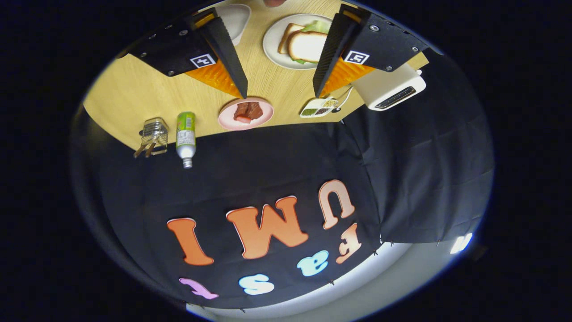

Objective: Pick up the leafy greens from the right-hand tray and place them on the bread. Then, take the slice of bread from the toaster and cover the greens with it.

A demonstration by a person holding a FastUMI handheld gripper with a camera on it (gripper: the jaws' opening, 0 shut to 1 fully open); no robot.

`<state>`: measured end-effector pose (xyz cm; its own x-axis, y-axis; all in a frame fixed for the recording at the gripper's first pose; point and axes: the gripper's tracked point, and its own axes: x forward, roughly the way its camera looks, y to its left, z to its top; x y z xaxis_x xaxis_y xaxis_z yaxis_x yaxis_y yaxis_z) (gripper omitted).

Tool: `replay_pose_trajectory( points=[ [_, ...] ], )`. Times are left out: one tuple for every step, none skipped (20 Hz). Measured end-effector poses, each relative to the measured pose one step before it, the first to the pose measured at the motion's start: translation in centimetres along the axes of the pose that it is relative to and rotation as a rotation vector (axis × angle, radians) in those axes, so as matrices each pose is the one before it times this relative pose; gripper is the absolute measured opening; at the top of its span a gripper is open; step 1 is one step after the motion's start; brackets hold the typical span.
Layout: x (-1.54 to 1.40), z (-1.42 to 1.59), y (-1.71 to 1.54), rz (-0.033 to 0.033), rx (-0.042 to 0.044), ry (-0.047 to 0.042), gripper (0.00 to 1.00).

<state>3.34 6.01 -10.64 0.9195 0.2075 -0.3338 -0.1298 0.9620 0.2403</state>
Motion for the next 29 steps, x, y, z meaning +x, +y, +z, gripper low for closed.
replay_pose_trajectory(
  points=[
    [-0.529,0.966,-0.114,-0.00377,-0.00573,-0.03061,0.9],
    [-0.322,0.813,0.148,0.01003,-0.00015,-0.02737,0.9],
    [-0.314,0.583,0.288,0.00951,0.00879,-0.02354,0.9],
    [-0.153,0.564,0.149,0.00381,0.01011,-0.02038,0.9],
    [-0.122,0.579,-0.03,0.00059,0.00362,-0.01957,0.9],
    [-0.149,0.637,-0.049,-0.00404,-0.00453,-0.02145,0.9],
    [-0.135,0.769,-0.207,-0.01175,-0.01089,-0.02545,0.9],
    [-0.194,0.805,-0.329,-0.01732,-0.01694,-0.02533,0.9],
    [-0.267,0.856,-0.326,-0.01843,-0.02152,-0.03096,0.9],
    [-0.21,0.966,-0.289,-0.01741,-0.02397,-0.03191,0.9],
    [-0.284,0.737,-0.202,-0.01904,-0.02567,-0.02974,0.92],
    [-0.249,0.61,-0.41,-0.02209,-0.02859,-0.02409,0.93],
    [-0.306,0.457,-0.546,-0.02492,-0.03072,-0.0202,0.94],
    [-0.464,0.634,-0.358,-0.01944,-0.02888,-0.02278,0.95],
    [-0.349,0.574,-0.224,-0.02051,-0.02411,-0.01947,0.96],
    [-0.155,0.325,-0.346,-0.01235,-0.0154,-0.01954,0.96],
    [-0.139,0.037,-0.26,-0.01714,-0.00047,-0.01095,0.97],
    [-0.176,-0.256,-0.15,-0.01106,0.00319,-0.00191,0.97],
    [-0.07,-0.27,-0.182,-0.00888,0.00247,-0.00103,0.97],
    [-0.005,-0.159,-0.08,-0.00467,-0.00466,-0.00181,0.97],
    [-0.024,-0.237,-0.169,-0.00797,-0.00919,-0.00218,0.97],
    [-0.034,0.006,-0.039,-0.00693,-0.01674,-0.00533,0.97],
    [-0.068,0.083,-0.07,-0.00783,-0.0168,-0.00736,0.97],
    [-0.003,0.028,0.021,-0.00713,-0.0144,-0.00675,0.97],
    [-0.071,0.06,0.15,-0.00377,-0.00824,-0.00402,0.97],
    [-0.135,-0.202,0.174,-0.00205,-0.00485,0.0047,0.97],
    [-0.228,-0.127,0.115,-0.00043,0.00064,0.00305,0.97],
    [-0.096,-0.081,0.17,-0.00128,0.00328,0.00693,0.97],
    [-0.097,-0.163,0.113,0.00127,0.00261,0.00577,0.97]
  ],
)
